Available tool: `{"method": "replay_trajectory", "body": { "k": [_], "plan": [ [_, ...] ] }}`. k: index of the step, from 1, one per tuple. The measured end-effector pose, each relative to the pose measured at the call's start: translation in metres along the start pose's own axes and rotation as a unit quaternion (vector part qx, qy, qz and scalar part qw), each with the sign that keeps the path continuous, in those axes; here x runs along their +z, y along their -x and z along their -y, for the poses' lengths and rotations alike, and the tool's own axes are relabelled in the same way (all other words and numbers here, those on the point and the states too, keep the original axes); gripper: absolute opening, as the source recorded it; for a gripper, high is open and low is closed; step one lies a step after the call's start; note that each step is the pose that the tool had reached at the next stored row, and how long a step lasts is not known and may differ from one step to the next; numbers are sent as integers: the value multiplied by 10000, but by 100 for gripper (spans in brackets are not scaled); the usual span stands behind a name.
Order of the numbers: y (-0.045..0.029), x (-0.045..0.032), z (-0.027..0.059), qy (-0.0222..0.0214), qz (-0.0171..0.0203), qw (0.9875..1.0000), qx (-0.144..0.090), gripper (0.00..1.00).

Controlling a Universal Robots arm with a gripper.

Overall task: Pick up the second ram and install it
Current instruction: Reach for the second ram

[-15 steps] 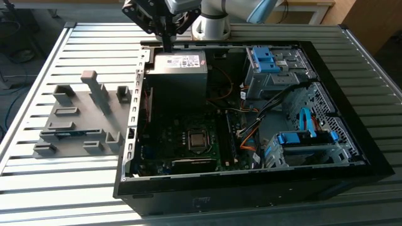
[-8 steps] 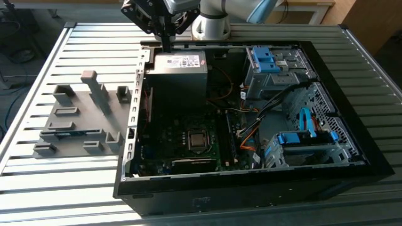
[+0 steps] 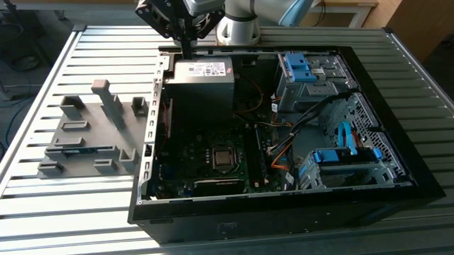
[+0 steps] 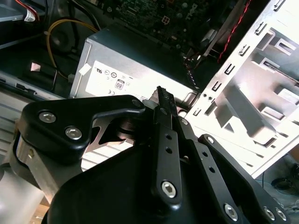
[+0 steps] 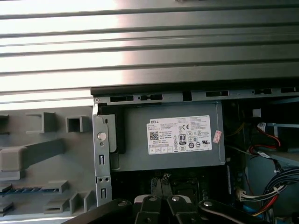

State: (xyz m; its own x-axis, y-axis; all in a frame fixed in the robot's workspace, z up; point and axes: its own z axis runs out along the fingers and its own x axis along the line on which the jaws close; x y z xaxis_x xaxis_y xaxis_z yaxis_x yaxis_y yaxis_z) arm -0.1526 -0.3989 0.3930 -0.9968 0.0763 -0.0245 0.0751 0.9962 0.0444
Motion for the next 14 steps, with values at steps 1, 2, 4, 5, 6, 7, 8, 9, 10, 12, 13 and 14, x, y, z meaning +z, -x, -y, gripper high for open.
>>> {"method": "replay_trajectory", "body": {
  "k": [1,2,4,5,6,7,8,9,10,12,13,14],
  "plan": [
    [-2,0,0,0,0,10000,0,11],
    [-5,0,0,0,0,10000,0,11],
    [-8,-1,1,0,0,10000,0,11],
    [-11,0,1,0,0,10000,0,11],
    [-12,0,1,0,0,10000,0,11],
    [-14,0,1,0,0,10000,0,11],
    [-16,0,1,0,0,10000,0,11],
    [-18,-1,1,0,0,10000,0,11],
    [-19,0,1,0,0,10000,0,11],
    [-23,0,2,0,0,10000,0,11],
    [-25,0,2,0,0,10000,0,11],
    [-27,0,2,0,0,10000,0,11]
  ]
}}
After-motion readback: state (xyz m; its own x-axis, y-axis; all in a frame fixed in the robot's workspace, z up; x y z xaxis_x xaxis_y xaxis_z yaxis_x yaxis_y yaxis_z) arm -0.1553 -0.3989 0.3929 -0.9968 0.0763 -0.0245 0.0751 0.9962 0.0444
